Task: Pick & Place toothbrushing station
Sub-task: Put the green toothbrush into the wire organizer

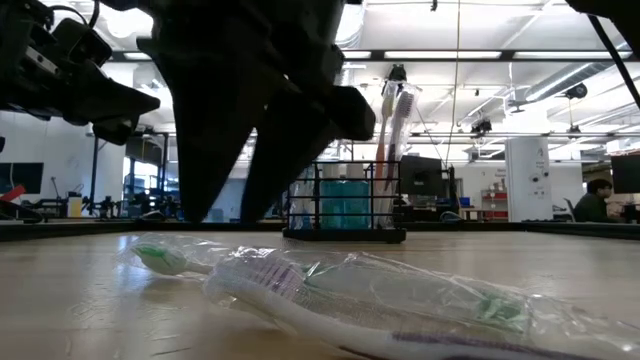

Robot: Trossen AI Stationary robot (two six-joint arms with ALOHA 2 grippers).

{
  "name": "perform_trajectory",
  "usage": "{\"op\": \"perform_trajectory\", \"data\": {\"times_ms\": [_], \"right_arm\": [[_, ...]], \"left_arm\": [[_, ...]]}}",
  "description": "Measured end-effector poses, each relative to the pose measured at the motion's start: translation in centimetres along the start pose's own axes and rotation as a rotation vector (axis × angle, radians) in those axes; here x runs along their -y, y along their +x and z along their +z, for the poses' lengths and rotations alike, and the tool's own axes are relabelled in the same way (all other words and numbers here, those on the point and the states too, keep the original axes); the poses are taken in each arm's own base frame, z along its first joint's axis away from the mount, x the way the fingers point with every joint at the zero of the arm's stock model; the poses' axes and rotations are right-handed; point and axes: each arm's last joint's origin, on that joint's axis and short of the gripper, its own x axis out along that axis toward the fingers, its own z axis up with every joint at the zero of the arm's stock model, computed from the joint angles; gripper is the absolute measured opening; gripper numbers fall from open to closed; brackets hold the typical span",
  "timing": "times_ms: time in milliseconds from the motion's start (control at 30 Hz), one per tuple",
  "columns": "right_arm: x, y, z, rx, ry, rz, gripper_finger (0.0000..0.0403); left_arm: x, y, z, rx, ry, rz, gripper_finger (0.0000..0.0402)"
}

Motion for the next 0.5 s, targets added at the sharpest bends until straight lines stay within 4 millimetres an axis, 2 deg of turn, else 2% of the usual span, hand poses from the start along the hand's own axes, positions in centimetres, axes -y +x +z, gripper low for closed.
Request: {"op": "perform_trajectory", "data": {"times_ms": [200, 333, 500], "right_arm": [[0.6, 1.4, -0.8, -0.040, 0.039, -0.038, 0.0215], [0.8, 2.8, -1.3, -0.066, 0.042, -0.020, 0.0221], [1.0, 3.2, -1.5, -0.076, 0.040, -0.010, 0.0221]], "left_arm": [[0.0, 0.0, -0.3, -0.011, 0.001, -0.001, 0.0005], [0.0, 0.0, -0.2, -0.010, 0.001, -0.001, 0.0005], [0.0, 0.0, -0.3, -0.011, 0.001, 0.000, 0.0005]]}}
